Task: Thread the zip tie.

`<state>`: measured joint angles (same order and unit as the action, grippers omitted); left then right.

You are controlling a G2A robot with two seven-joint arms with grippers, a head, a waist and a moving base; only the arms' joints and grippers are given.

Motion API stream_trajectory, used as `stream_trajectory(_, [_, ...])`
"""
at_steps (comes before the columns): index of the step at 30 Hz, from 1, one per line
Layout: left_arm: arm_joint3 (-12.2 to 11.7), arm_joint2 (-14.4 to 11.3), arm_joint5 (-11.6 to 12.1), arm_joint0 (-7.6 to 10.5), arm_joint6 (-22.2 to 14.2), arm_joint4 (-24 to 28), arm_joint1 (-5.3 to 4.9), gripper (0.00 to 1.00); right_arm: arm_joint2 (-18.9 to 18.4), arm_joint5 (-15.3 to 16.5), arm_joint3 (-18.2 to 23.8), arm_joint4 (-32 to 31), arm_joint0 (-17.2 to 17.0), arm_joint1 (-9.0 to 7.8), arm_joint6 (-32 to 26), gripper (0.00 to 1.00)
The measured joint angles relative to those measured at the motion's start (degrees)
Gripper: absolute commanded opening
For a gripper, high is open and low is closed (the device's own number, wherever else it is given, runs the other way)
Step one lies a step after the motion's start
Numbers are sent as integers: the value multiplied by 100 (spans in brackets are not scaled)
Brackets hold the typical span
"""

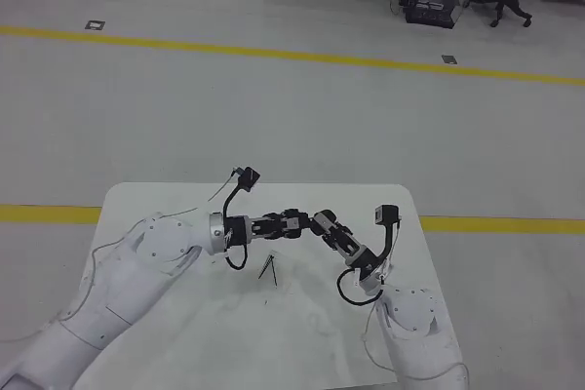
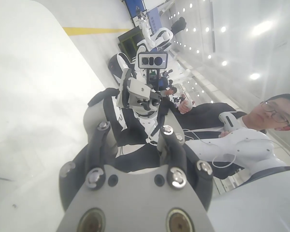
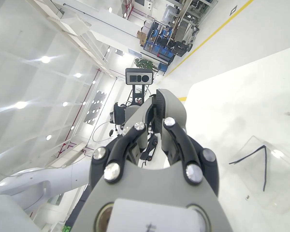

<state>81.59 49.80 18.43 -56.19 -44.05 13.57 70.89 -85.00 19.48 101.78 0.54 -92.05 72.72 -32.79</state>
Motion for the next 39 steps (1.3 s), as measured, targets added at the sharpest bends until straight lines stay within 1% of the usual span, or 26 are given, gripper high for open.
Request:
stream_trajectory(1, [-5,-4,-8,3,3,-3,0,29,10,0,-2,-10,0,-3,6,0])
stream_trajectory(3, [-14,-13,-26,11,12,-11,-1,33,27,0,-3,-26,3,-10,30,0])
stream_trajectory(5, [-17,-17,-33,14,23,-14,-3,42,34,0,26,-25,6,-15,68,0])
stream_trajectory(6, [-21,-12,-37,15,36,-20,-5,44,31,0,55,-11,5,-18,93,0])
stream_trajectory(7, [-25,-5,-38,14,45,-21,-8,48,26,0,72,3,1,-21,105,0])
stream_trajectory(8, [-30,6,-39,12,54,-23,-12,54,19,0,86,17,-3,-25,110,0])
stream_trajectory(11, [-41,63,-42,0,92,-30,-29,87,-26,0,126,68,2,-39,116,0])
stream_trajectory(14, [-31,135,-45,-20,119,-38,-52,100,-89,0,171,116,8,-54,109,0])
stream_trajectory(20, [27,260,-47,-69,153,-46,-96,100,-173,0,243,175,9,-79,78,0])
stream_trajectory(25, [55,185,-7,-85,102,99,-82,100,-122,0,201,183,45,-83,117,0])
stream_trajectory(33, [-33,61,57,-25,126,213,-46,86,34,0,176,281,105,-73,166,0])
stream_trajectory(35, [-35,46,68,-23,137,226,-42,79,65,0,172,298,107,-71,162,0])
stream_trajectory(37, [-30,29,78,-28,147,239,-39,61,102,0,167,295,96,-71,144,0])
stream_trajectory(39, [-21,15,84,-37,154,250,-37,50,122,0,154,241,76,-74,131,0])
